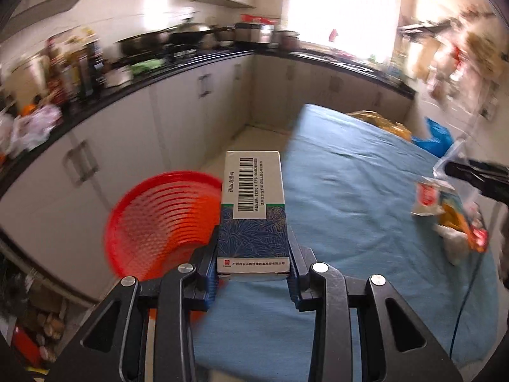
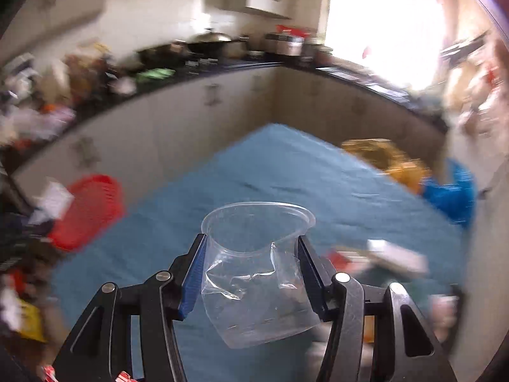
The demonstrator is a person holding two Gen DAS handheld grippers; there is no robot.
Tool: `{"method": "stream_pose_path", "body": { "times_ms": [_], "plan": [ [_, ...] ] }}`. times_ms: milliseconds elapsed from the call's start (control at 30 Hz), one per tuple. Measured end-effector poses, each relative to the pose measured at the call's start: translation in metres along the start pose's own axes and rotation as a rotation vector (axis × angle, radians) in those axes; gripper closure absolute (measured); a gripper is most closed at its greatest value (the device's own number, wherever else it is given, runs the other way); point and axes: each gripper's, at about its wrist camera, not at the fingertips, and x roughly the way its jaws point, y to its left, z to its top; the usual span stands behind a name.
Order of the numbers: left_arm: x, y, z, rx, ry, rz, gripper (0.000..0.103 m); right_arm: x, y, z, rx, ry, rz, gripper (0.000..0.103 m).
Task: Collect trash
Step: 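Carry the box and cup to the red basket and release both, then return both tools to the table toward the snack bags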
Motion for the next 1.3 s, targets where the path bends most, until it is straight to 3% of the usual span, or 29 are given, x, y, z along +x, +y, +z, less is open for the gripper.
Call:
{"method": "stream_pose_path", "body": {
  "times_ms": [100, 300, 467, 533, 600, 667, 867, 1100, 1300],
  "plan": [
    [0.012, 0.039, -0.001, -0.057, 0.027, 0.046, 0.07, 0.025, 0.041, 0.006, 0.021, 0.018, 0.156, 0.043],
    [0.046, 0.095, -0.003, -0.144, 0.095, 0.079, 0.07, 0.088, 0.117, 0.02, 0.06, 0.062, 0.365, 0.043],
    [0.069, 0.12, -0.005, -0.217, 0.135, 0.035, 0.068, 0.132, 0.157, 0.029, 0.075, 0.09, 0.438, 0.041],
    [0.069, 0.124, -0.007, -0.232, 0.133, 0.016, 0.056, 0.148, 0.169, 0.031, 0.08, 0.099, 0.446, 0.038],
    [0.067, 0.128, -0.006, -0.247, 0.108, -0.002, 0.034, 0.161, 0.169, 0.031, 0.117, 0.125, 0.471, 0.035],
    [0.061, 0.128, -0.006, -0.244, 0.084, -0.003, 0.031, 0.166, 0.161, 0.03, 0.161, 0.135, 0.488, 0.029],
    [0.051, 0.123, -0.008, -0.231, 0.053, 0.048, 0.028, 0.157, 0.141, 0.021, 0.186, 0.116, 0.462, 0.026],
    [0.03, 0.098, -0.01, -0.188, 0.006, 0.09, 0.028, 0.113, 0.119, -0.007, 0.12, 0.026, 0.321, 0.026],
    [0.011, 0.057, -0.008, -0.103, -0.048, 0.099, 0.025, 0.068, 0.077, -0.039, 0.169, -0.081, 0.207, 0.024]
  ]
}}
